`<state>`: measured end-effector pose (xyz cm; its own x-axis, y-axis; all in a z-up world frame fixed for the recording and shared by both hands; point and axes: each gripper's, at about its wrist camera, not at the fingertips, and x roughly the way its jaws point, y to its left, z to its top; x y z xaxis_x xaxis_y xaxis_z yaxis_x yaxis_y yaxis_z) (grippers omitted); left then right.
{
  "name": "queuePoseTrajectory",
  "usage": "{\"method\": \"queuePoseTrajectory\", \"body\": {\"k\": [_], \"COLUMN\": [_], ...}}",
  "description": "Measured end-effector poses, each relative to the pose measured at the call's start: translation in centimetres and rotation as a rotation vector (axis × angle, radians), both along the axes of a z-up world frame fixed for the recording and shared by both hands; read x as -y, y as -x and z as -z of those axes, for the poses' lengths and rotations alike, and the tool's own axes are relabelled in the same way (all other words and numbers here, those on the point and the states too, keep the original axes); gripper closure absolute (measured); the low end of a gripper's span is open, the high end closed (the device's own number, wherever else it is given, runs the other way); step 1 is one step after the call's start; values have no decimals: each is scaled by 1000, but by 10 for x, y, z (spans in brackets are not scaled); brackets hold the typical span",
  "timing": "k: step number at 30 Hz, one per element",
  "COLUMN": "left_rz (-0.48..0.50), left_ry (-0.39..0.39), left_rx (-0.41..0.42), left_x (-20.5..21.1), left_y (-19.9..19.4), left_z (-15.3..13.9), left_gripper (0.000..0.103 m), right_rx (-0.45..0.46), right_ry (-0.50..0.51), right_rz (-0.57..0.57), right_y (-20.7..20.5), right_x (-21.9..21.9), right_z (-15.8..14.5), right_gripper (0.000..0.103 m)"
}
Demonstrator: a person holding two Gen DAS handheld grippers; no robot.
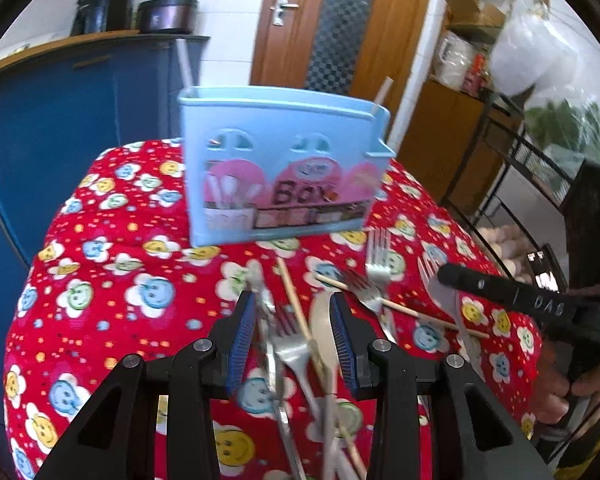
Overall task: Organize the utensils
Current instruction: 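Open the left tool and withdraw it from the blue holder, then lower the left tool onto the pile and grasp a wooden spoon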
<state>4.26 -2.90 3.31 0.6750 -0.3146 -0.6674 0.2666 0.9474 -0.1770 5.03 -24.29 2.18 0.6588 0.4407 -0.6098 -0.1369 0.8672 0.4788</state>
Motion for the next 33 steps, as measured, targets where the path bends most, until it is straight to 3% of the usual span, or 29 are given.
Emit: {"method": "queuePoseTrajectory", "body": {"k": [11, 17, 18, 20, 23, 33], "left_rz": [124, 129, 131, 134, 124, 127], "left_ry": [-126, -172, -169, -184, -180, -124], "left_rx": [-50, -89, -90, -99, -102, -94], "left_x": [51, 61, 62, 64, 64, 54], "left_y": [-5, -16, -16, -17, -20, -16], "left_z": [21, 37, 38, 42, 43, 37], "left_gripper": [64, 65, 67, 87, 97, 101], "right_rx": [37, 53, 52, 53, 57, 66], "right_ry": [-13, -23, -24, -31, -37, -43], "right_rz": [1, -4, -5, -6, -8, -6], "right_y": [11, 14, 14, 15, 15, 18], "right_x": [9, 12, 12, 13, 14, 13], "right_z": [-5, -6, -6, -6, -6, -7], "right_gripper": [99, 99, 99, 99, 99, 99]}}
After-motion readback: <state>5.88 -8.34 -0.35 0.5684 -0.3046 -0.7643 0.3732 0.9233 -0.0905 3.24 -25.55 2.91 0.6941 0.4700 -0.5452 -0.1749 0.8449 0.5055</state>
